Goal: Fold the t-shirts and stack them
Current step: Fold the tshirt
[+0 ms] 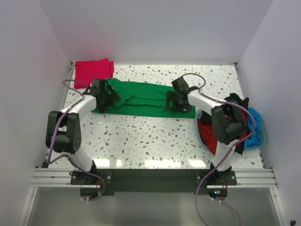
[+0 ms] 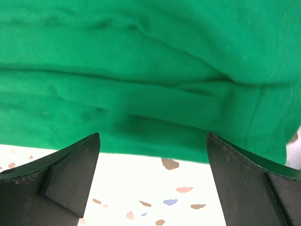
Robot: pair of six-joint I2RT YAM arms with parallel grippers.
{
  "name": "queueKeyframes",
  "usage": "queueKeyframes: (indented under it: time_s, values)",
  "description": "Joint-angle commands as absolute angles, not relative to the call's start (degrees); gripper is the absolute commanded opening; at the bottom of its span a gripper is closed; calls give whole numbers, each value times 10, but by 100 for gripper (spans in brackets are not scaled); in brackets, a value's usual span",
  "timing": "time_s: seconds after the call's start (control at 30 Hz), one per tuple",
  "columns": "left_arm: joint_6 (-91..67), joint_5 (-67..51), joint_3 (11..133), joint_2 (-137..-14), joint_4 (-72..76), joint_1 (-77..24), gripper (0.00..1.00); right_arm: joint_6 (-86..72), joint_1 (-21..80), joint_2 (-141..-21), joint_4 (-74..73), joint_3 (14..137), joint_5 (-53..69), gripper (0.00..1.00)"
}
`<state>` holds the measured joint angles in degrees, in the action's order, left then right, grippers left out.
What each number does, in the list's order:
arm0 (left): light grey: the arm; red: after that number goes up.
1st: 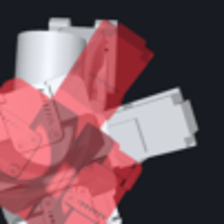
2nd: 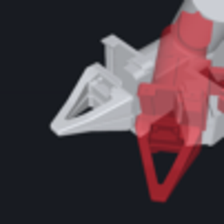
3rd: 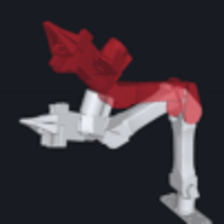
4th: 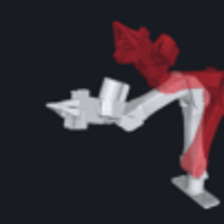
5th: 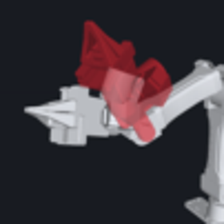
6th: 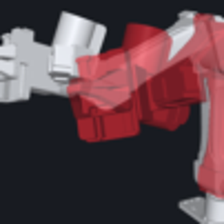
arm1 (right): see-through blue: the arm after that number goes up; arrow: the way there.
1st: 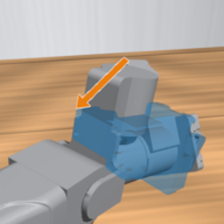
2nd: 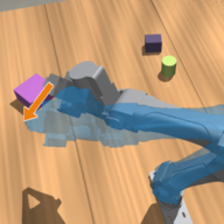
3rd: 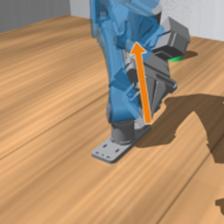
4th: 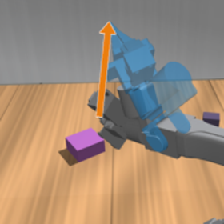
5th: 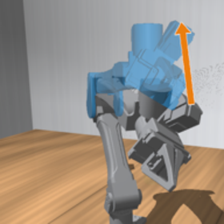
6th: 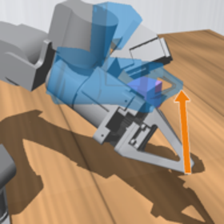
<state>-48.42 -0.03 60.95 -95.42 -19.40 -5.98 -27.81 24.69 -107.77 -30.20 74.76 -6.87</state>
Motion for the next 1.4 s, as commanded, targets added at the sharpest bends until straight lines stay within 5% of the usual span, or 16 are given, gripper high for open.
queueKeyframes:
  time_s: [0.0,0.17,0.57,0.87,0.93,1.13,1.17,1.23,1.27,1.3,1.37]
  values:
    - [-483,-2,633,-971,-170,-62,100,-277,245,-1099,-288,788,-71,99]
    - [-483,-2,649,-1000,-162,-62,99,-283,241,-1119,-293,821,-91,99]
    - [-487,-11,693,-1051,-142,-65,55,-291,187,-1175,-262,891,-120,99]
    - [-488,-27,733,-1076,-148,-77,3,-274,175,-1133,-253,874,-126,99]
    - [-489,-22,737,-1068,-144,-80,0,-274,174,-1128,-257,866,-125,99]
    - [-491,-18,811,-1111,-153,-83,0,-272,174,-1109,-272,856,-126,99]
    - [-491,-13,825,-1121,-157,-83,6,-272,174,-1106,-274,855,-128,99]
    - [-492,15,872,-1159,-181,-83,30,-269,174,-1096,-279,855,-129,99]
    - [-488,23,891,-1171,-186,-83,62,-265,174,-1094,-282,856,-128,99]
    - [-483,27,909,-1185,-190,-83,79,-265,174,-1092,-285,857,-131,99]
    - [-470,31,973,-1220,-219,-83,100,-260,174,-1084,-293,858,-133,99]
